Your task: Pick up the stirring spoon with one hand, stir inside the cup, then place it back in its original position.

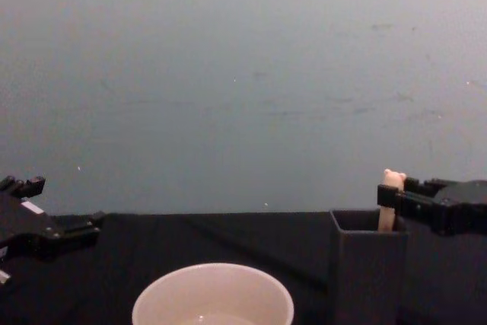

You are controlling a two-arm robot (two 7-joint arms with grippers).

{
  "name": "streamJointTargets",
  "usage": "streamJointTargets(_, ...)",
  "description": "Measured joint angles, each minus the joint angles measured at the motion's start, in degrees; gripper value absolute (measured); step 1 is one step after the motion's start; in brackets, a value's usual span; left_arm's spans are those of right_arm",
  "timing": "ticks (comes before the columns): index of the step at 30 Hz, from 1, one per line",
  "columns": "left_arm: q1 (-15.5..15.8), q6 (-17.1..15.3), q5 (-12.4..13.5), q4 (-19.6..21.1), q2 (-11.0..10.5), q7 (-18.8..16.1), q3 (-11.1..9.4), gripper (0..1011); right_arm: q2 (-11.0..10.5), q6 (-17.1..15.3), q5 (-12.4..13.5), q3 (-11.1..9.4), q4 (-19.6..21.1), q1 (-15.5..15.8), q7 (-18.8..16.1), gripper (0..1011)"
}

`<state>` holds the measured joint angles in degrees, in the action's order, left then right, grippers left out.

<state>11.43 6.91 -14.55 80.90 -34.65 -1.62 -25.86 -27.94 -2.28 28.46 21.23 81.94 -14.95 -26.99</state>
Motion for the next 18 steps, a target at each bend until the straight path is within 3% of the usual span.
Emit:
streamJointTargets(7, 0.0, 0.0, 0.0, 0.0, 0.0, 0.0, 0.0, 1001, 0.0, 0.01, 0.02, 0.0, 0.01, 0.0, 0.0, 218)
streamJointTargets(18, 0.0, 0.0, 0.0, 0.0, 0.0, 0.0, 0.0, 1001, 0.0, 0.01, 0.01, 0.0, 0.01, 0.0, 0.0, 213)
